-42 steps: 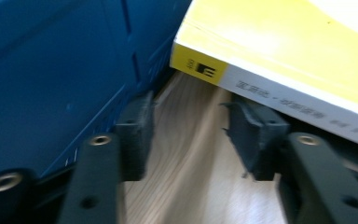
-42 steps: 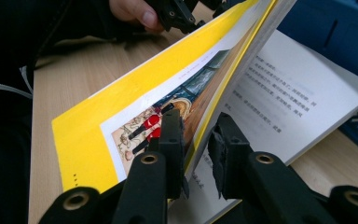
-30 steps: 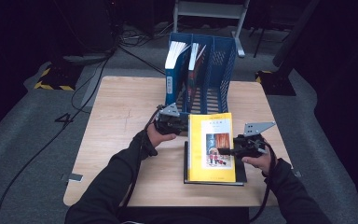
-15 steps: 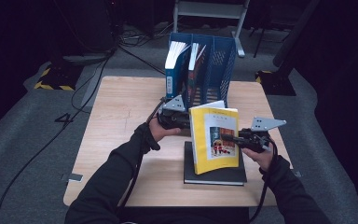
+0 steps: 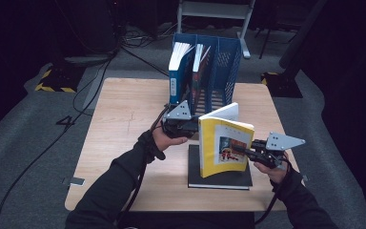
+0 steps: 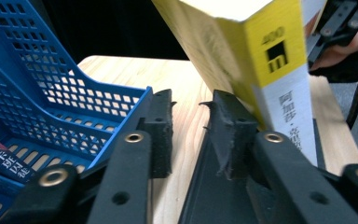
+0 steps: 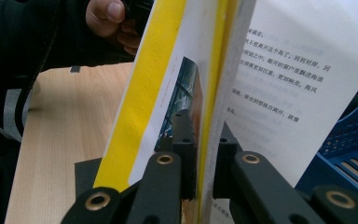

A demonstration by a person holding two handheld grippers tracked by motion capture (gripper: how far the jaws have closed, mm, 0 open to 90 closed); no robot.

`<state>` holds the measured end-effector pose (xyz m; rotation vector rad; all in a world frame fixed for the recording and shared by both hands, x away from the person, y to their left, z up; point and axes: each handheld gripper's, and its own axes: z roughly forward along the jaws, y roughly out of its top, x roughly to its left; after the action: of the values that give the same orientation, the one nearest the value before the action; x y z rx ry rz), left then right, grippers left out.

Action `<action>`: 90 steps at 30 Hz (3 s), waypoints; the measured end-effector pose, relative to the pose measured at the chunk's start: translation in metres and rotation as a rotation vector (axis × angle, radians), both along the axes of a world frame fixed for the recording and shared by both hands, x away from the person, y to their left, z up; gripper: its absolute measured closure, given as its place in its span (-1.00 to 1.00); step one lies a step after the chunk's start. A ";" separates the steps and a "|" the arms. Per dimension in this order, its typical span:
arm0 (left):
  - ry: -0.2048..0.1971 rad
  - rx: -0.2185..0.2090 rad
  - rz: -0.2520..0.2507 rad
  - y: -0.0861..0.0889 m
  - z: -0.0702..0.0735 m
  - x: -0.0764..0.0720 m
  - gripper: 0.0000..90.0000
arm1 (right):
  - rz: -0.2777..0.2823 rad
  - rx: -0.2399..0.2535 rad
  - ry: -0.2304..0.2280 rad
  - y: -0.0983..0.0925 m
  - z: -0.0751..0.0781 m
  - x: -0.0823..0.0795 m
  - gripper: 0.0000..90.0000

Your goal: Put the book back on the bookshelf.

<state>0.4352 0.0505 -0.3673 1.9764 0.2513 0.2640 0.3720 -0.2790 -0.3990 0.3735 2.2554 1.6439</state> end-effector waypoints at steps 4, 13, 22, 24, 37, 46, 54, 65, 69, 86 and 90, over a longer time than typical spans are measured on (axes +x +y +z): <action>-0.017 0.012 0.024 0.004 0.001 -0.009 0.27 | 0.004 -0.006 -0.014 -0.003 0.000 -0.006 0.88; 0.001 0.063 0.055 0.021 -0.014 -0.038 -0.15 | 0.008 -0.014 -0.026 -0.007 -0.001 -0.012 0.88; 0.080 0.085 -0.009 0.007 -0.035 -0.058 -0.50 | 0.016 -0.018 -0.037 -0.006 0.000 -0.014 0.88; 0.095 0.068 -0.026 -0.008 -0.040 -0.060 -0.50 | 0.021 -0.017 -0.036 -0.006 0.000 -0.015 0.88; 0.101 -0.003 -0.035 -0.043 -0.043 -0.047 -0.32 | 0.038 -0.026 -0.051 -0.008 0.000 -0.022 0.87; 0.079 -0.071 -0.045 -0.046 -0.031 -0.040 -0.04 | 0.032 -0.033 -0.066 -0.007 0.001 -0.022 0.85; 0.042 -0.129 -0.095 -0.040 -0.008 -0.038 0.34 | -0.008 -0.045 -0.078 -0.006 0.001 -0.021 0.72; -0.004 -0.094 -0.102 -0.044 0.002 -0.046 0.58 | -0.109 -0.002 -0.103 -0.021 0.008 -0.020 0.50; -0.006 -0.084 -0.098 -0.043 0.003 -0.046 0.60 | -0.232 0.042 -0.115 -0.035 0.012 -0.017 0.27; 0.003 -0.064 -0.093 -0.050 0.015 -0.043 0.47 | -0.174 -0.006 0.033 -0.018 -0.007 -0.002 0.05; 0.008 -0.056 -0.078 -0.057 0.019 -0.042 0.40 | -0.179 -0.011 0.030 -0.018 -0.007 -0.003 0.06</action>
<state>0.3935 -0.0061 -0.3484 1.9277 0.1844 0.1969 0.3691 -0.2968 -0.4057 0.5829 2.1805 1.5440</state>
